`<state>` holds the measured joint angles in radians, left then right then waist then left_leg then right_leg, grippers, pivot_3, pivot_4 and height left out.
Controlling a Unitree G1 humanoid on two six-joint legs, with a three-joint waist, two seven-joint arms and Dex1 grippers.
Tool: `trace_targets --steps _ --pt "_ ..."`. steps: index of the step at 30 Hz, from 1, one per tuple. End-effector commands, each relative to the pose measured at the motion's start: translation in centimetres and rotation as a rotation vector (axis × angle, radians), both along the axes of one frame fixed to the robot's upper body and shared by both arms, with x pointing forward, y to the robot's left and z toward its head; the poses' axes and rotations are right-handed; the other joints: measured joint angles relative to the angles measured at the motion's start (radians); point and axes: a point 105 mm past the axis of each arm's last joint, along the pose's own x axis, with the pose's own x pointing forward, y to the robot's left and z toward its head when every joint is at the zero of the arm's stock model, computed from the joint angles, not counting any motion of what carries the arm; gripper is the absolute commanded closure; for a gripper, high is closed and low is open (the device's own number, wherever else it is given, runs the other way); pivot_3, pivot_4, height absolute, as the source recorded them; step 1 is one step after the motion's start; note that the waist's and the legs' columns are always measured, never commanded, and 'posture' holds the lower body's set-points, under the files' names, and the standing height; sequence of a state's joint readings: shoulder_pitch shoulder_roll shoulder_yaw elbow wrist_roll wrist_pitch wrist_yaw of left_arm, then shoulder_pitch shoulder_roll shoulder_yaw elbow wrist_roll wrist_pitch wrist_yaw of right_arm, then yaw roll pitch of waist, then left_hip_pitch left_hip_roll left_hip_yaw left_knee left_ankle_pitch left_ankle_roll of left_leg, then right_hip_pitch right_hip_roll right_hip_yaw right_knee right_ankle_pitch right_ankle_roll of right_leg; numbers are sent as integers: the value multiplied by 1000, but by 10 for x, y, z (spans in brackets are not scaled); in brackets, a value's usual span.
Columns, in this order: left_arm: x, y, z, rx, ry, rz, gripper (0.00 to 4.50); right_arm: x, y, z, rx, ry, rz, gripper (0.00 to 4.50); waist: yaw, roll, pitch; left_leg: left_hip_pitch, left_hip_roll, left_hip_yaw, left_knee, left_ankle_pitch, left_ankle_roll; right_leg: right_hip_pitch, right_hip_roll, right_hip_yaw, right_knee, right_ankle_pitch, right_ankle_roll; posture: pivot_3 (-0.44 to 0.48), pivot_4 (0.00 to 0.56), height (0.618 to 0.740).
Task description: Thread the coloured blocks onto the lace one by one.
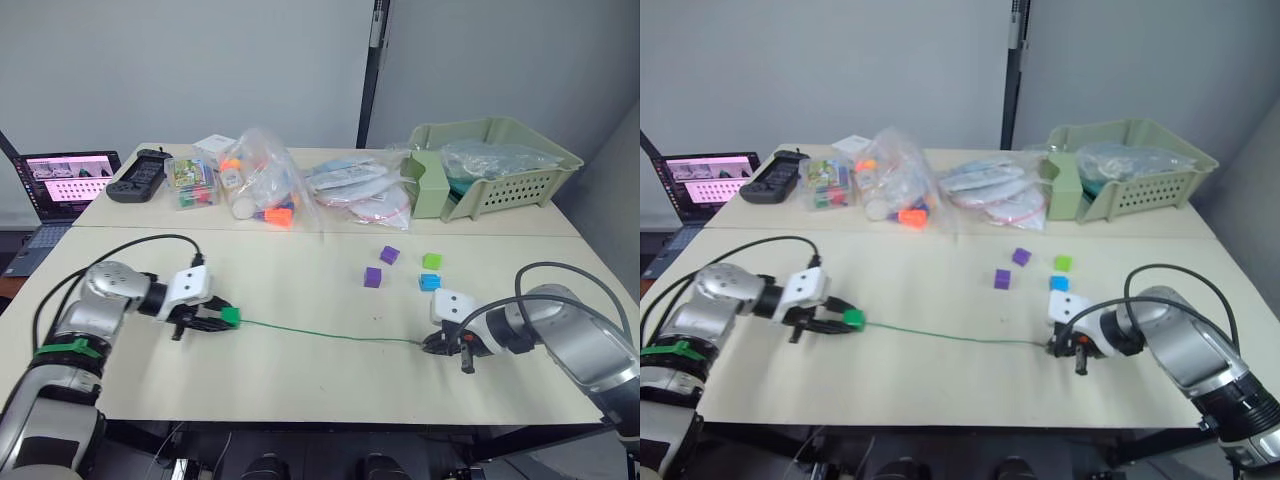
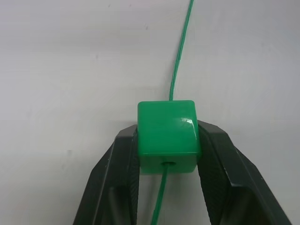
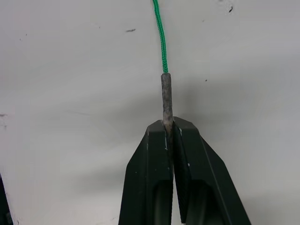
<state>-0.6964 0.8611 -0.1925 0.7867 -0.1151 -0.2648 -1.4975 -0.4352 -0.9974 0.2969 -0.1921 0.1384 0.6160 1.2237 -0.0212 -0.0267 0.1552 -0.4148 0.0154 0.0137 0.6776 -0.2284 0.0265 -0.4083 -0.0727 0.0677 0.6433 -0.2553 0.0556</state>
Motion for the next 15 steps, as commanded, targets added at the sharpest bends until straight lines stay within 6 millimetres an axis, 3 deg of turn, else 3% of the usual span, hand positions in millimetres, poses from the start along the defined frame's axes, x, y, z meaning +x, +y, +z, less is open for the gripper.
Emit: trace_targets --steps 1,7,11,13,15 --pt "-20 73 -7 133 51 196 3317 6 1 13 1 -57 27 4500 -13 0 0 0 1 1 0 0 0 -1 0 0 1 0 0 0 150 734" --pt "-42 124 -6 207 61 379 3317 12 1 14 -4 -66 48 4500 -23 0 0 0 1 5 -3 0 1 -6 -1 0 6 -1 -2 0 150 734" --pt "-46 134 -4 190 54 438 3317 15 2 14 -3 -67 57 4500 -23 0 0 0 2 12 -3 0 1 -10 -2 0 7 0 -2 0 150 734" --pt "-46 134 -2 152 56 463 2271 16 3 14 -2 -68 64 4500 -24 0 0 -1 2 14 -3 0 1 -11 -2 0 8 0 -2 0 150 734" --pt "-40 132 6 107 36 477 1636 17 4 14 0 -69 72 4500 -22 -1 0 -2 2 16 -2 0 1 -15 -3 0 12 0 -2 0 150 734"
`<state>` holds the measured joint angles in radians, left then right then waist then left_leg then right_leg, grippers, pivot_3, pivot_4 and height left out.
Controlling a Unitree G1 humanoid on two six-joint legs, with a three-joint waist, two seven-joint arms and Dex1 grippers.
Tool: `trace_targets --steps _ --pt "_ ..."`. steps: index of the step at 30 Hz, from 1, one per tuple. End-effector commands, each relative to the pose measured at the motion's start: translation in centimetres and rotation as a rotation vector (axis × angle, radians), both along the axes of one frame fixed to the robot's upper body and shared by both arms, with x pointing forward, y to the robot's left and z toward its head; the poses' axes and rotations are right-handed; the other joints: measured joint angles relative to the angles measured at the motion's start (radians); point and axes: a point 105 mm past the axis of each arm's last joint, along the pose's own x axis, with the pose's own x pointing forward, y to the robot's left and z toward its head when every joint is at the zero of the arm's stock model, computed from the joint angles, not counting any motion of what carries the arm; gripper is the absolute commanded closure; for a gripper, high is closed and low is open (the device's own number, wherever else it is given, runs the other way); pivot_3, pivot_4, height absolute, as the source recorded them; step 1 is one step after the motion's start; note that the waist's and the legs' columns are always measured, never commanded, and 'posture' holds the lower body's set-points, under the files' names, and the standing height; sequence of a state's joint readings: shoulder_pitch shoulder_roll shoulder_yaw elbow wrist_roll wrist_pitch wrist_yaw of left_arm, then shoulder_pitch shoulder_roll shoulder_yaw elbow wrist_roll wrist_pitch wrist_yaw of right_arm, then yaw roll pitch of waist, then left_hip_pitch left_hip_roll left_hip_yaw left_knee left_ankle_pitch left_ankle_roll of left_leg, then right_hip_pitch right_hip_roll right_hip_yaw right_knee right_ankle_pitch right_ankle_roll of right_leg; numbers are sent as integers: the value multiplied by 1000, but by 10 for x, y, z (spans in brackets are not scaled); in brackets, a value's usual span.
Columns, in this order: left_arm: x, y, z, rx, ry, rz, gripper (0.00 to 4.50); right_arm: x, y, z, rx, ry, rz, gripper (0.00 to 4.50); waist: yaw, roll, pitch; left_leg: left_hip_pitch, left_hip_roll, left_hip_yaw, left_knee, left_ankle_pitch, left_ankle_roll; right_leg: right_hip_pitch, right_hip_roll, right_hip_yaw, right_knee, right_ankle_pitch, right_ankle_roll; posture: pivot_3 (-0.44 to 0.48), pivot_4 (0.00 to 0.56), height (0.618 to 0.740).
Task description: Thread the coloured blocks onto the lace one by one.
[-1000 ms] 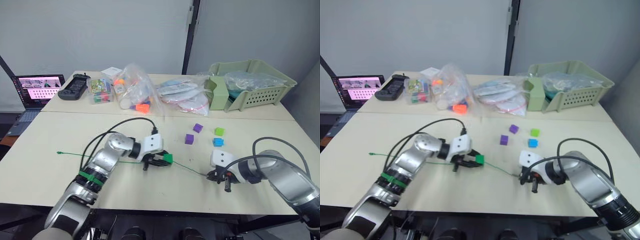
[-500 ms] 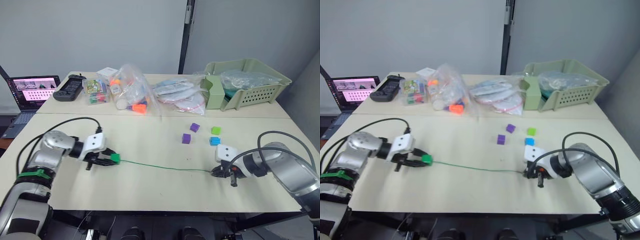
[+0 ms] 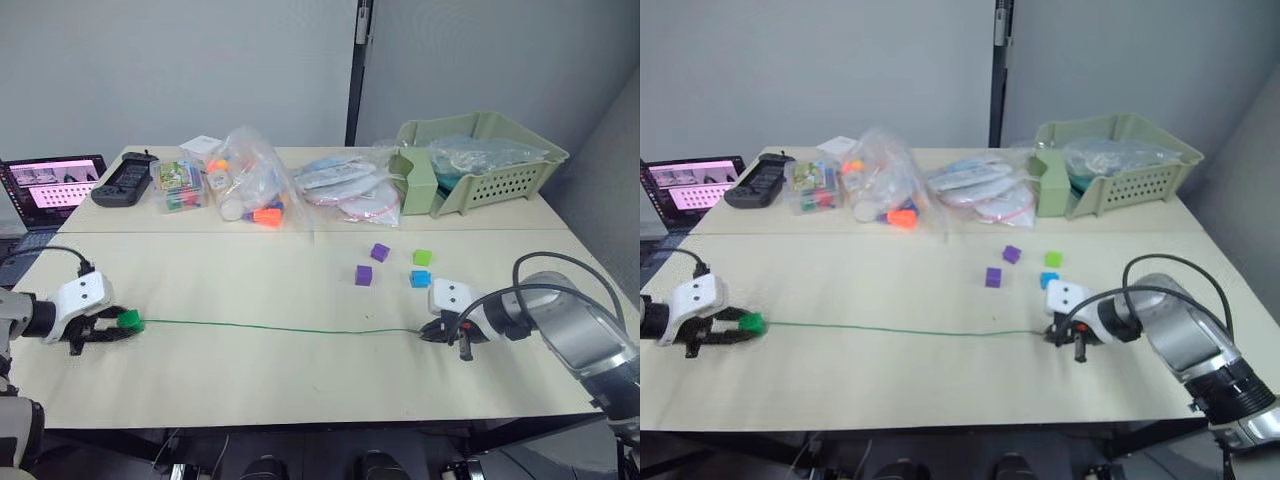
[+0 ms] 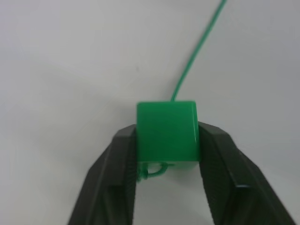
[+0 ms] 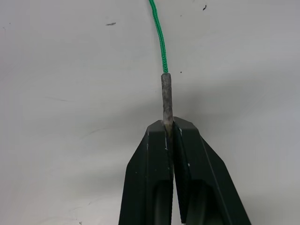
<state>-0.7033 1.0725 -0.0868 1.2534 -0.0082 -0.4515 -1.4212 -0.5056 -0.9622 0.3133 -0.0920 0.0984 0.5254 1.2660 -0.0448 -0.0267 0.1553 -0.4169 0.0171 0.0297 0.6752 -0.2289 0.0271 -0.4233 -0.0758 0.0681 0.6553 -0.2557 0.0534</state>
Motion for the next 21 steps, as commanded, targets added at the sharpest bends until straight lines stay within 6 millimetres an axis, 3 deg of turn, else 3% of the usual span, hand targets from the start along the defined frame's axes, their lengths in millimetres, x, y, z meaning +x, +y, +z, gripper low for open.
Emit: trace_targets --steps 1,5,8,13,16,21 --pt "0 6 10 -27 -14 43 1294 3 3 9 2 -34 30 4500 3 -1 0 -1 0 -1 1 0 0 0 0 0 2 0 0 0 150 734" --pt "18 -4 36 -113 -93 52 29 3 5 10 5 -34 39 4500 13 -3 1 -3 -1 -1 3 0 0 -1 0 -1 1 0 0 0 150 734" --pt "39 -32 70 -195 -184 -58 29 3 7 10 13 -32 47 4500 36 -6 3 -6 -1 -2 6 0 -1 -2 0 -2 0 0 0 0 150 734" --pt "61 -100 94 -274 -214 -327 29 3 11 13 34 -33 47 4500 48 -6 3 -7 -2 -2 8 0 -1 0 -1 -3 -1 1 2 0 150 734" --pt "63 -140 91 -299 -175 -447 29 1 15 17 45 -36 50 4500 45 -7 3 -8 -2 -3 7 0 -1 -1 -1 -2 0 1 2 0 150 734" --pt "48 -218 65 -330 -89 -664 29 -11 33 27 68 -25 82 4500 29 -6 3 -7 -2 -5 6 0 -1 -1 -1 -2 2 2 1 0 150 734"
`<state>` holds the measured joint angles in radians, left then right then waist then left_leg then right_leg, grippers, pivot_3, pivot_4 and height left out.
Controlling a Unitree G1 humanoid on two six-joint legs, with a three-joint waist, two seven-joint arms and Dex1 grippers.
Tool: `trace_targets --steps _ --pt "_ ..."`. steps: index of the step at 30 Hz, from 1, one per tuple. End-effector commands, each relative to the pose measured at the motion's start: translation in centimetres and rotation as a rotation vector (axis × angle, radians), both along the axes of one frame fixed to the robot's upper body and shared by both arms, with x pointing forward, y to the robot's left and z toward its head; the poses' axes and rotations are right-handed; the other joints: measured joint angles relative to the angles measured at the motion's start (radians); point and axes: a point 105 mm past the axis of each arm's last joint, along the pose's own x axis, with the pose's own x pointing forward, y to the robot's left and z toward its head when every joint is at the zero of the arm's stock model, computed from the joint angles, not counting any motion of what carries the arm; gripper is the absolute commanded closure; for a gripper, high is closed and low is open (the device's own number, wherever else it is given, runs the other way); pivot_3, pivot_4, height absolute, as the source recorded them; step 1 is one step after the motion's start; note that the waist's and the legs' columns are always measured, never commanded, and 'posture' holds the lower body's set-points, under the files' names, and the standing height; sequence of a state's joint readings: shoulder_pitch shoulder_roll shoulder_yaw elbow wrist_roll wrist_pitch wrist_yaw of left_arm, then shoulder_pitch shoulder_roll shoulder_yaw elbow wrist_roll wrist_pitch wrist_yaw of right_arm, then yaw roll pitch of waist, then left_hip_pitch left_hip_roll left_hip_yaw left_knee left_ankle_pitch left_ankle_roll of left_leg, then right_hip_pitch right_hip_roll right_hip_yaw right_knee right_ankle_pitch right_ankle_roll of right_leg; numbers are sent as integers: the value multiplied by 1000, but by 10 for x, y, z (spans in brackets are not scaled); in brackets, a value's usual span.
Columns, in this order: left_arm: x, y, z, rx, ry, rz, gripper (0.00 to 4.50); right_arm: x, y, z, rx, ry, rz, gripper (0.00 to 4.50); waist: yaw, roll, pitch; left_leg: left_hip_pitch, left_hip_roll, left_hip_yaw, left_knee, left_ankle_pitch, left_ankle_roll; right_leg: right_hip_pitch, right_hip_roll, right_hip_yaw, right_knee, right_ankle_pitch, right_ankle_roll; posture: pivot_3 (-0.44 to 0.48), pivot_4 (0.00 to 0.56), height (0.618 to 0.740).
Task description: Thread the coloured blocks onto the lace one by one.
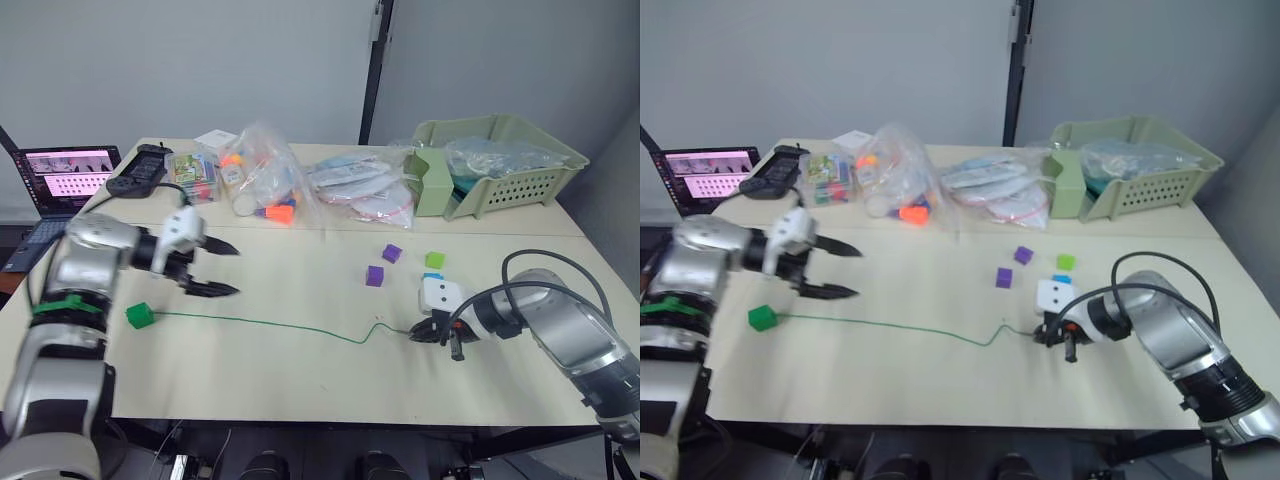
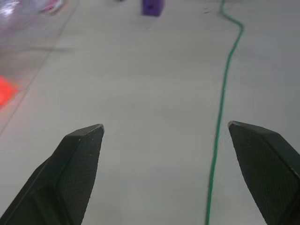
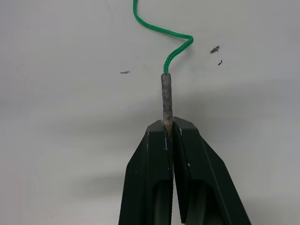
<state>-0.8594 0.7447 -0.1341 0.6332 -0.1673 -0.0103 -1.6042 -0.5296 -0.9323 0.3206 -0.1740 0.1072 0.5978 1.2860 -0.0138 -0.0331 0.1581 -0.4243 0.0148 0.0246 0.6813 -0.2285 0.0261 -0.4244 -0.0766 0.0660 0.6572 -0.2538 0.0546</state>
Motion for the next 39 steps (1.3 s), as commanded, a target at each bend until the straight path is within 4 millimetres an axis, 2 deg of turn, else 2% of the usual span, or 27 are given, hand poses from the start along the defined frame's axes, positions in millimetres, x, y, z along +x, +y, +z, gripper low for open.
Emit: trace_targets --steps 1,9,12,17,23,32,36,39 --pt "-14 -48 -1 -51 0 -129 29 -8 19 22 51 -30 40 4500 -4 0 0 0 0 -1 0 0 0 0 0 0 0 0 0 0 150 734" --pt "-47 -130 -25 -206 59 -300 29 -21 54 31 134 7 59 4500 2 0 0 1 -1 -10 1 0 0 1 0 0 0 0 -1 0 150 734" --pt "-53 -144 -33 -217 71 -315 29 -23 60 33 143 12 61 4500 4 0 0 0 -2 -10 2 0 0 1 0 0 0 1 0 0 150 734" --pt "-56 -155 -39 -227 77 -322 29 -24 63 36 146 11 56 4500 2 0 0 0 -1 -11 2 0 0 2 1 0 0 1 0 0 150 734" --pt "-58 -158 -40 -235 73 -323 1851 -24 63 36 146 9 49 4500 2 0 0 0 -1 -11 2 0 0 2 1 0 -1 1 0 0 150 734" --pt "-57 -159 -37 -255 97 -311 1851 -22 61 33 136 6 48 4500 2 0 0 0 -1 -11 2 0 0 2 1 0 -1 1 0 0 150 734" --pt "-58 -160 -37 -253 111 -320 2955 -22 60 32 132 5 46 4500 2 0 0 0 -2 -11 2 0 0 2 1 0 -1 1 0 0 150 734" --pt "-60 -160 -37 -258 122 -329 4017 -22 58 30 129 6 44 4500 2 0 0 0 -1 -11 2 0 0 2 1 0 -1 1 0 0 150 734"
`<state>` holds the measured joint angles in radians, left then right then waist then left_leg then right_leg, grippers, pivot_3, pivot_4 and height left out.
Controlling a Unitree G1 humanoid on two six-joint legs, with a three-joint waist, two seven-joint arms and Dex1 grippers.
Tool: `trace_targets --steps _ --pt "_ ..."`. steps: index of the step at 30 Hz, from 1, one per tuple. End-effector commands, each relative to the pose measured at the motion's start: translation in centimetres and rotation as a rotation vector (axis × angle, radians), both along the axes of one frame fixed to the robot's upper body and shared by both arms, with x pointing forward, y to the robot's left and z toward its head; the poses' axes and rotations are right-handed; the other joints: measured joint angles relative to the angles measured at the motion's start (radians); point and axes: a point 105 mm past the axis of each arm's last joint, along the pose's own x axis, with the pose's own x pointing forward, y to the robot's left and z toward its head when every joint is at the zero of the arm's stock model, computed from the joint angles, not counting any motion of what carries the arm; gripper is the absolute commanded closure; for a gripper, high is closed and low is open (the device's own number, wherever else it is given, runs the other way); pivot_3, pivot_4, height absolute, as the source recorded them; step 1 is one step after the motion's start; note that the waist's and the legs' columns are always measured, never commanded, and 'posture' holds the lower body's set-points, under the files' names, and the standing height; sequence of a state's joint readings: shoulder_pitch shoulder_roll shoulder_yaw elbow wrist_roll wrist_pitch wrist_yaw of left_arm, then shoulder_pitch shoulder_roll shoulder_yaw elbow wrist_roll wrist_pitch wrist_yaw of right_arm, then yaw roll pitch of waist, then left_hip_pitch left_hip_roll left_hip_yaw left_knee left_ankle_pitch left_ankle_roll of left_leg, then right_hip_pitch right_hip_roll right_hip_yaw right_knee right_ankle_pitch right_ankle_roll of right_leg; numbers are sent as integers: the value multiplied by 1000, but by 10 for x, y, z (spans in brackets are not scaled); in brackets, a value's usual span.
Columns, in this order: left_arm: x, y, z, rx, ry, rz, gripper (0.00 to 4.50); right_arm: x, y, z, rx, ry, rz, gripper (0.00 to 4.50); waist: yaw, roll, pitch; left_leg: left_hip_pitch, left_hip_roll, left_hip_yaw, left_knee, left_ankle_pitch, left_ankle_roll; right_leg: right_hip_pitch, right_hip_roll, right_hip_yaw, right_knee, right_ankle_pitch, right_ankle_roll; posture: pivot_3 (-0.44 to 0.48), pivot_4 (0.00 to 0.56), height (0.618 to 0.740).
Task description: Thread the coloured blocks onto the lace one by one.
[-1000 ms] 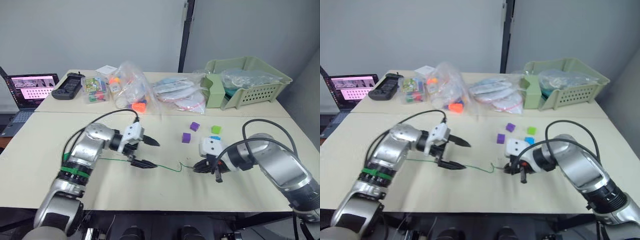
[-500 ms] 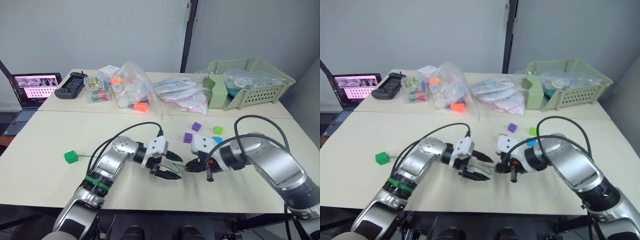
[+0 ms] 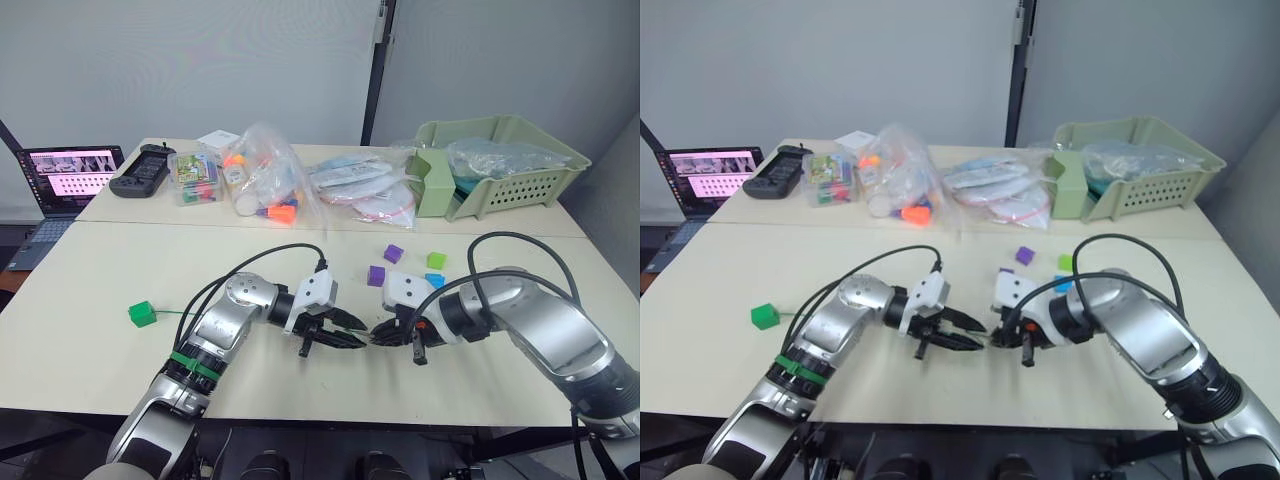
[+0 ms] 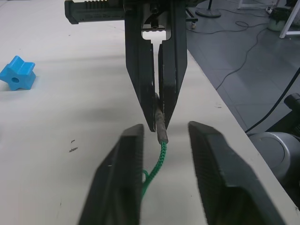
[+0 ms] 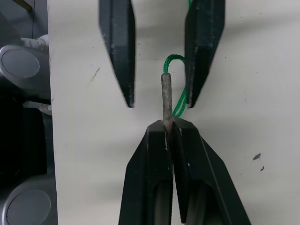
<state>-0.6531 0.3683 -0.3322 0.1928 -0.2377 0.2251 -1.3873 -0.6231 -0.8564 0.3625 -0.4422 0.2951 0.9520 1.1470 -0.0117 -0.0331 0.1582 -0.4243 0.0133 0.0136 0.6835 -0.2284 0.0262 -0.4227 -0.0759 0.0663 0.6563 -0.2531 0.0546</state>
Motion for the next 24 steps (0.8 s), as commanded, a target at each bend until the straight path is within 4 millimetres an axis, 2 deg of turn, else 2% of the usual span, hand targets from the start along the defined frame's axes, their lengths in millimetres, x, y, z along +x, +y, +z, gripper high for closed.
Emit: trace_targets --steps 1,10,13,17,20,23,24 --pt "-5 -5 9 -29 -13 -34 4404 0 -1 6 1 -37 11 4500 0 0 0 0 0 0 0 0 0 0 0 0 0 0 0 0 150 734" --pt "-1 -7 8 -24 -36 -20 4482 0 -3 8 19 -36 4 4500 0 0 0 0 0 0 0 0 0 0 0 0 0 0 0 0 150 734" --pt "1 -8 9 -30 -42 -10 4500 -4 -6 13 39 -26 -5 3519 2 0 0 0 0 0 0 0 0 0 0 0 0 0 0 0 150 734" --pt "4 -6 9 -22 -66 7 4500 -3 -22 23 56 -43 -51 2149 3 0 0 0 0 0 0 0 0 1 0 0 -1 0 0 0 150 734" --pt "7 -2 13 -45 -82 36 4500 0 -53 40 78 -72 -161 1131 7 0 0 0 0 0 0 0 0 1 0 0 -1 0 0 0 150 734" --pt "9 1 14 -59 -86 61 4500 5 -66 53 186 -116 -234 113 8 0 0 0 0 0 0 0 0 1 0 0 -2 0 0 0 150 734" --pt "10 2 14 -62 -85 67 4500 6 -70 54 213 -119 -260 46 8 0 0 0 0 0 0 0 0 2 0 0 -2 0 0 0 150 734"
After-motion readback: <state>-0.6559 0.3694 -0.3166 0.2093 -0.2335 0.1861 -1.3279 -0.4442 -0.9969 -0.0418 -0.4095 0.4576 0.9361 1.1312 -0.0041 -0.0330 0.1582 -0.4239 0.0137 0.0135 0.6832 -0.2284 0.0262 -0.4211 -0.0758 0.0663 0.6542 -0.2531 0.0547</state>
